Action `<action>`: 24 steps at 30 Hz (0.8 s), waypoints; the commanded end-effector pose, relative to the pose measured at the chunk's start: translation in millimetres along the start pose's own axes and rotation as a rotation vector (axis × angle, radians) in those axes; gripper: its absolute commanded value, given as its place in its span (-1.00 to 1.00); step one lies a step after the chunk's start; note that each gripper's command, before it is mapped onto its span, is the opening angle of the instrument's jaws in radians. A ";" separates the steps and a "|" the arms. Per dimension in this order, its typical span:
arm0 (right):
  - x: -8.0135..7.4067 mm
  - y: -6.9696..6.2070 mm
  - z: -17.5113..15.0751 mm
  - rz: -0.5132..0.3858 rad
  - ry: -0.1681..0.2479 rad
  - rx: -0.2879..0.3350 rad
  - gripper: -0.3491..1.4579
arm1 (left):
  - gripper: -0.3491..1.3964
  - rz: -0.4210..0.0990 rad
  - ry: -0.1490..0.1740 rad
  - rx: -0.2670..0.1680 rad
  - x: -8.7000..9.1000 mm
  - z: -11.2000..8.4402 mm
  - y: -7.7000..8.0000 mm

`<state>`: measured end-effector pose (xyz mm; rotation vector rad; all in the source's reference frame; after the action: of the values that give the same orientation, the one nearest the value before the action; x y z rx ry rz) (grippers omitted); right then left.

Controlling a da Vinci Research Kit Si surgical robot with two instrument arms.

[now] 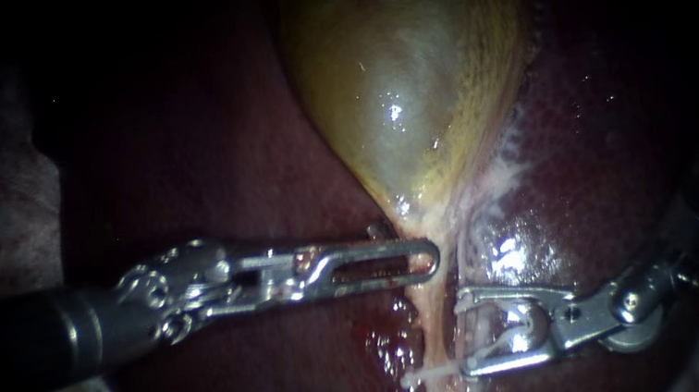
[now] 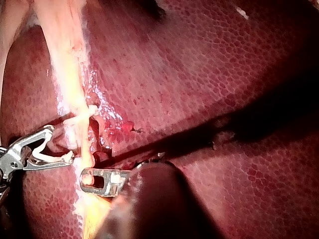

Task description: Clipping second clip left tube

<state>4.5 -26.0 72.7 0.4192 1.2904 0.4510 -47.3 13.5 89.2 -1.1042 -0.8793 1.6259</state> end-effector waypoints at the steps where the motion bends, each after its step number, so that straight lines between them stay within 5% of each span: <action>1: -0.2 0.0 0.1 0.001 -0.003 0.000 0.05 | -1.00 -0.001 0.000 0.000 0.0 0.0 0.0; 24: -2.3 1.0 2.0 0.111 -0.023 -0.010 0.03 | -1.00 -0.001 0.001 0.001 0.0 0.2 0.1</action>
<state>5.9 -26.5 75.6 0.4933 1.2427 0.5510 -47.6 13.5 89.2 -1.1032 -0.8780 1.6249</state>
